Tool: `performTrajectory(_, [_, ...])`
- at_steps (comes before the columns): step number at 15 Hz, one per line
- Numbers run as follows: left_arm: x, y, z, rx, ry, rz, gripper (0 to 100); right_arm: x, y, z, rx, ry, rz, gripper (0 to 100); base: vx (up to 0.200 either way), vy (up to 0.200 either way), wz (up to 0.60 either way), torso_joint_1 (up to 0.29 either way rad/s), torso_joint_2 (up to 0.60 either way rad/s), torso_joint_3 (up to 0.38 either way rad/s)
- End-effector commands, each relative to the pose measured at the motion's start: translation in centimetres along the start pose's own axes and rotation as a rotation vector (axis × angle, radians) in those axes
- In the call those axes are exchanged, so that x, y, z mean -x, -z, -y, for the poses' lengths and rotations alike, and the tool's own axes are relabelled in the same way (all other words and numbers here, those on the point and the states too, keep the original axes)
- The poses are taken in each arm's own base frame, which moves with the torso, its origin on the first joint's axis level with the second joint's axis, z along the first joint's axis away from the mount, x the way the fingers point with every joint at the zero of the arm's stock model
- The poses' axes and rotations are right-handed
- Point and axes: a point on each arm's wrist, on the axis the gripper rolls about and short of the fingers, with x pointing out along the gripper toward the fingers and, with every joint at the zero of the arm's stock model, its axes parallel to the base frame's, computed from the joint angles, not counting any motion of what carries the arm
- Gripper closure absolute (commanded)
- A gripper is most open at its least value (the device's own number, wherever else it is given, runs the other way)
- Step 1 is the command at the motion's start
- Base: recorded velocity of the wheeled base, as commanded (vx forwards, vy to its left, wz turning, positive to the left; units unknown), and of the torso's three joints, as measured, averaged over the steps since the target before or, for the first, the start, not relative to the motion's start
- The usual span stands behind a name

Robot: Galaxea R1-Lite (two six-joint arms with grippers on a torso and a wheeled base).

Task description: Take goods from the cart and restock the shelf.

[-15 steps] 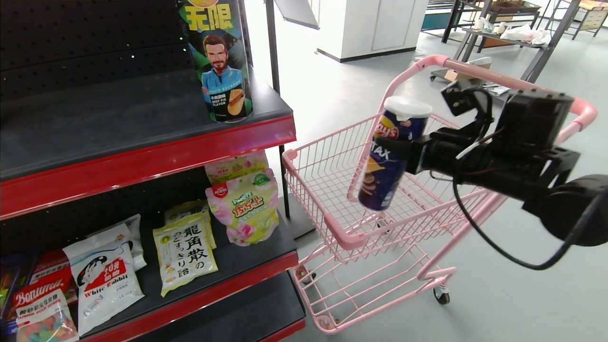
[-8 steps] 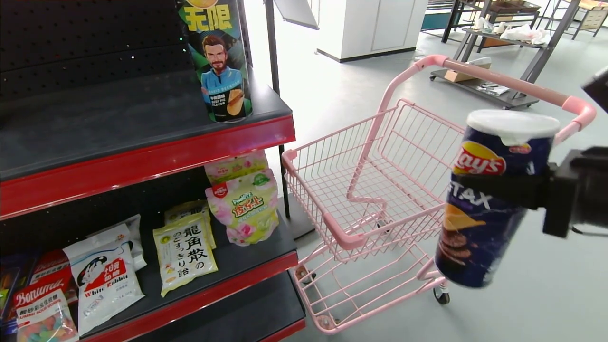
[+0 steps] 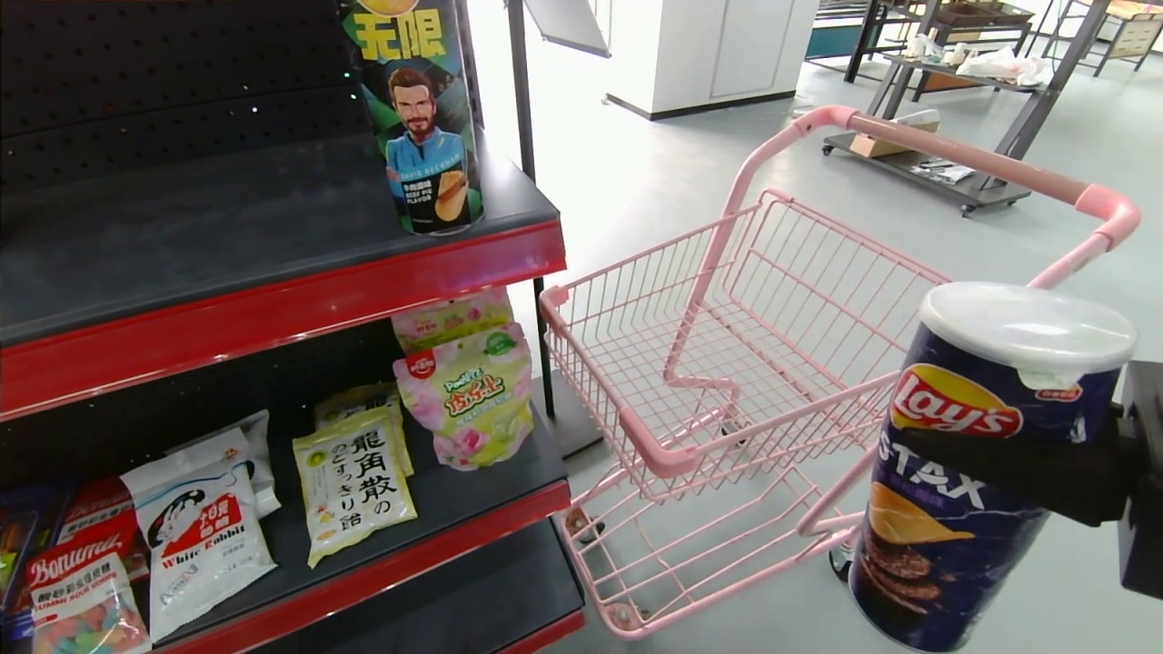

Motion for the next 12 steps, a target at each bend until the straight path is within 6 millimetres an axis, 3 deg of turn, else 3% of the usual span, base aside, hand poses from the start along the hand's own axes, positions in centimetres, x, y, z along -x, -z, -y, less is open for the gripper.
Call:
performTrajectory(1, [-0.01, 0.00, 0.00, 0.000, -0.001, -0.001, 0, -0.30, 0.11, 0.03, -0.002, 0.000, -0.012, 100, 0.000, 0.000, 0.00, 0.000, 0.00, 0.000])
performTrajectory(5, [-0.01, 0.00, 0.00, 0.000, -0.001, -0.001, 0, -0.34, 0.12, 0.04, -0.002, -0.001, -0.013, 100, 0.000, 0.000, 0.00, 0.013, -0.05, -0.043])
performTrajectory(12, [-0.01, 0.00, 0.00, 0.000, -0.001, -0.001, 0, -0.38, -0.01, 0.05, 0.003, 0.001, -0.012, 100, 0.000, 0.000, 0.00, 0.121, -0.46, -0.334])
